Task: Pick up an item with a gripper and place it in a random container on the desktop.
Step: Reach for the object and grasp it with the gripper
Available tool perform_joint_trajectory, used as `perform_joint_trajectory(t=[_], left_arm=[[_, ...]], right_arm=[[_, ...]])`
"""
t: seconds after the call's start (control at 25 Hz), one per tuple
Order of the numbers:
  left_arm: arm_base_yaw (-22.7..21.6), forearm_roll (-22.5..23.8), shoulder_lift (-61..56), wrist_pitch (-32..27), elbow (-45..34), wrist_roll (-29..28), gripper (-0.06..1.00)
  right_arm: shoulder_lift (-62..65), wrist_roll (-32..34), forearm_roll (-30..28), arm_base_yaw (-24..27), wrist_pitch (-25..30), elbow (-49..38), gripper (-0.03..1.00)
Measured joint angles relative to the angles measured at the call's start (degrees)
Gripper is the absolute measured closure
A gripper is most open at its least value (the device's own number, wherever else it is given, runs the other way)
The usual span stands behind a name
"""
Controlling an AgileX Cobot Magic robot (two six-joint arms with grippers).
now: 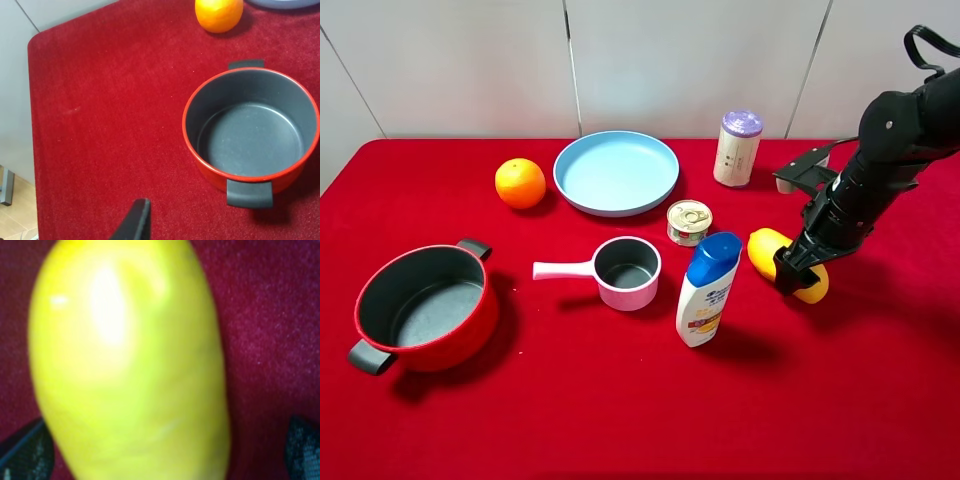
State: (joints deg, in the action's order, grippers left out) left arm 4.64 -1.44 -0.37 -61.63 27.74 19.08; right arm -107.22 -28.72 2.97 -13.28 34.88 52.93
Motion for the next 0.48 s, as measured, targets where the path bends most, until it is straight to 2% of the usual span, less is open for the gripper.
perform_joint_trajectory(t=[0.48], left_arm=[[0.0, 0.0, 0.0, 0.0, 0.0, 0.0, -0.04]], right_arm=[[0.0, -0.2, 0.1, 0.0, -2.4, 0.0, 0.27]])
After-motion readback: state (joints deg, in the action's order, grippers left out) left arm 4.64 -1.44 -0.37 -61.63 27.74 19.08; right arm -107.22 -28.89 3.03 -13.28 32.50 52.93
